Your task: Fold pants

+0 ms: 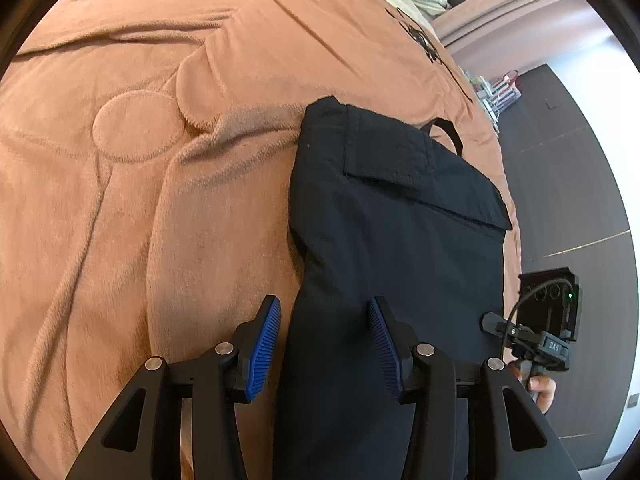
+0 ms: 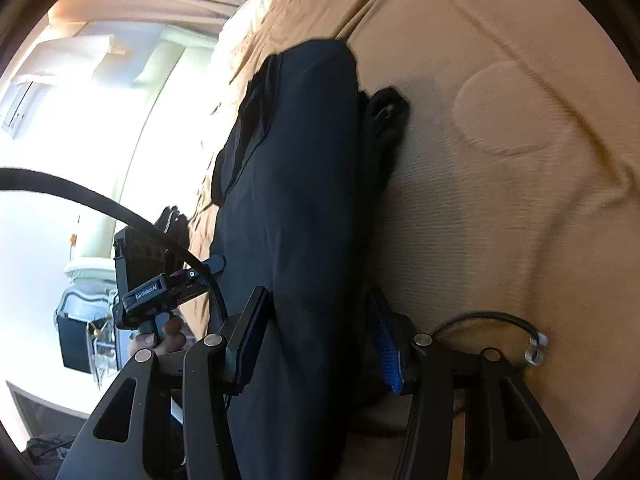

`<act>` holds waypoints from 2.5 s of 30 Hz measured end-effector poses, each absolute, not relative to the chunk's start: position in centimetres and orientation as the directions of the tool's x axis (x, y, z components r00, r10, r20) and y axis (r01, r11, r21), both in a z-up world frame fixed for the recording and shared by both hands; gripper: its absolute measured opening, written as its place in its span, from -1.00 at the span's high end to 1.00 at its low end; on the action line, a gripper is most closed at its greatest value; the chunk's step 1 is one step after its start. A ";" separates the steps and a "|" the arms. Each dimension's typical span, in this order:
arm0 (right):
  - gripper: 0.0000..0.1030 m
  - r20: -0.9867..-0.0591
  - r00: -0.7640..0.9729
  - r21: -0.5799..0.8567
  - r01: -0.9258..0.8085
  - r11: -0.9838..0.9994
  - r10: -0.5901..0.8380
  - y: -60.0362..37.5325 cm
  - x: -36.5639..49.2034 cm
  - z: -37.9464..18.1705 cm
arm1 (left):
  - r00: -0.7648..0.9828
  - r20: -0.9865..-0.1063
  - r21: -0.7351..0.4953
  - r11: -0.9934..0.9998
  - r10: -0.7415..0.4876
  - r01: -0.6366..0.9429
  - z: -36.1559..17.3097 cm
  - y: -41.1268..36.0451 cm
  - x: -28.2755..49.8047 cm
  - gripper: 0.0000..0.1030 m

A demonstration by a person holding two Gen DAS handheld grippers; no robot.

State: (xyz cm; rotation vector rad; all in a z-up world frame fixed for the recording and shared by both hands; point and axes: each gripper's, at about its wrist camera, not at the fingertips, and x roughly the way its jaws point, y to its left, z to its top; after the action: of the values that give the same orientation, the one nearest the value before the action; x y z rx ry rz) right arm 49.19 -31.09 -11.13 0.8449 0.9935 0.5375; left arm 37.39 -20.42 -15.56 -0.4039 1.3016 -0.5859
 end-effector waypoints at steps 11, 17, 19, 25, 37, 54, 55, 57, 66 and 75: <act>0.50 -0.500 0.477 0.795 -0.078 0.601 0.723 -29.5 50.9 -10.7 | 0.177 -0.774 -0.567 0.790 -0.608 0.234 -14.6 -21.8 36.6 0.65; 0.58 -0.500 0.515 0.758 -0.128 0.640 0.696 -29.0 49.5 -8.6 | 0.211 -0.755 -0.572 0.780 -0.621 0.253 -13.3 -21.3 36.0 0.77; 0.58 -0.498 0.523 0.750 -0.140 0.646 0.692 -28.8 49.2 -8.2 | 0.217 -0.749 -0.574 0.776 -0.626 0.260 -12.8 -21.0 35.8 0.78; 0.58 -0.495 0.549 0.728 -0.162 0.666 0.674 -27.8 48.5 -7.2 | 0.243 -0.729 -0.578 0.766 -0.640 0.283 -11.3 -19.9 35.0 0.79; 0.58 -0.472 0.577 0.692 -0.226 0.686 0.666 -26.4 48.4 -6.1 | 0.328 -0.686 -0.570 0.760 -0.649 0.312 -6.6 -15.2 34.3 0.79; 0.58 -0.431 0.537 0.668 -0.350 0.656 0.725 -21.5 51.7 -5.3 | 0.512 -0.619 -0.557 0.792 -0.596 0.250 0.1 -1.9 32.4 0.81; 0.58 -0.429 0.532 0.668 -0.357 0.653 0.730 -21.0 52.0 -5.2 | 0.519 -0.617 -0.556 0.794 -0.592 0.244 0.3 -1.2 32.3 0.81; 0.58 -0.427 0.520 0.663 -0.376 0.648 0.739 -19.3 52.5 -5.1 | 0.537 -0.614 -0.555 0.800 -0.578 0.228 0.9 0.9 32.0 0.81; 0.58 -0.421 0.465 0.647 -0.447 0.617 0.779 -13.6 54.8 -5.1 | 0.616 -0.595 -0.539 0.825 -0.517 0.171 2.9 9.7 30.6 0.82; 0.58 -0.411 0.431 0.634 -0.497 0.592 0.803 -8.7 56.7 -5.5 | 0.666 -0.587 -0.528 0.841 -0.460 0.116 4.6 17.1 30.6 0.83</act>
State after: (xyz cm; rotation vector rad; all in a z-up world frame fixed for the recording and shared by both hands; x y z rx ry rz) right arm 56.75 -8.74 -5.46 0.4578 0.7582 0.8470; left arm 30.60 17.10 4.58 -0.4780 0.7793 -0.3398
